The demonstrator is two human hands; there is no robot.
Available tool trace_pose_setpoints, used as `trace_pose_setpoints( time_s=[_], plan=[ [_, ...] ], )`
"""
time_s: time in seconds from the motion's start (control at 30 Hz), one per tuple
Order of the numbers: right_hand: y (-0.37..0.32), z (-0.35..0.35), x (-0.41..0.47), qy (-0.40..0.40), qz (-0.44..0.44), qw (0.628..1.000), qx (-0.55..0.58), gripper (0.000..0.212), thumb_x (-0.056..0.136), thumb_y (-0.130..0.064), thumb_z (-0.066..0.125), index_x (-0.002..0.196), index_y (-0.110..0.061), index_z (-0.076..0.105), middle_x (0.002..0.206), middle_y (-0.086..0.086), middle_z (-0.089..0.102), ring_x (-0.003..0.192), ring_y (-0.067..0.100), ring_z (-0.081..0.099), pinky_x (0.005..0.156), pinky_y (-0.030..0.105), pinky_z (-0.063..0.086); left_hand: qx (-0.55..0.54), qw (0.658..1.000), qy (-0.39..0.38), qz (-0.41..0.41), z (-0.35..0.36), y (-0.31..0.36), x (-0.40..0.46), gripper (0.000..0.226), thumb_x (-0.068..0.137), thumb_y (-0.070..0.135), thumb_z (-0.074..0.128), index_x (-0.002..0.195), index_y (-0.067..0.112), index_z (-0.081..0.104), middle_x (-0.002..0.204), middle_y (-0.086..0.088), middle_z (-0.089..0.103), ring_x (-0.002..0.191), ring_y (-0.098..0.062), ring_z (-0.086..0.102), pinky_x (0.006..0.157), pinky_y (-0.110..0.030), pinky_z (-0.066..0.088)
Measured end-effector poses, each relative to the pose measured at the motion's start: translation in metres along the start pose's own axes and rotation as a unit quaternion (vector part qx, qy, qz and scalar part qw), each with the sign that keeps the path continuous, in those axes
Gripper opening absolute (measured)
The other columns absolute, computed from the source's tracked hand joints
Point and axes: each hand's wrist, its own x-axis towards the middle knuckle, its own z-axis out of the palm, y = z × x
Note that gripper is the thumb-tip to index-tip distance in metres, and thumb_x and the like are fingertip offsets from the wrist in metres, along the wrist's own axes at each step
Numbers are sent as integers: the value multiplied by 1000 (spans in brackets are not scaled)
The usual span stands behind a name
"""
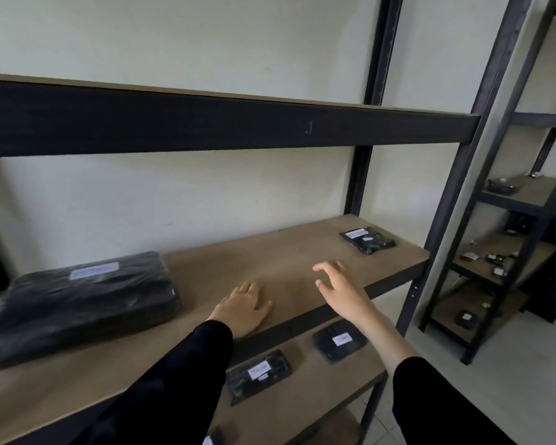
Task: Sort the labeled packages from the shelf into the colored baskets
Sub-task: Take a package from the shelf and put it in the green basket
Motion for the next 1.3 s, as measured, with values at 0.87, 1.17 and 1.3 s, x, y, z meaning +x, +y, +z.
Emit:
trace_pose_setpoints(
  time_s=[0.87,1.17,1.3],
  plan=[
    [220,-40,176,-36,158,987,-20,67,90,-46,51,136,0,34,133,19,47,123,35,44,95,40,40,99,984,37,-144,63,104,191,68,95,56,21,149,18,6,158,5,-5,144,-13,-9,116,-46,0],
    [242,-37,187,-104,122,962,221,48,75,-48,69,106,-12,61,100,2,68,96,20,64,82,33,52,109,982,61,-143,61,104,188,67,94,56,23,149,20,10,158,8,0,144,-7,-6,117,-41,2],
    [239,-31,170,-31,79,978,192,53,78,-54,63,105,-15,39,106,1,60,99,21,59,87,43,49,102,983,65,-141,60,102,188,67,94,57,24,149,21,11,157,10,1,144,-5,-6,117,-39,1]
  ],
)
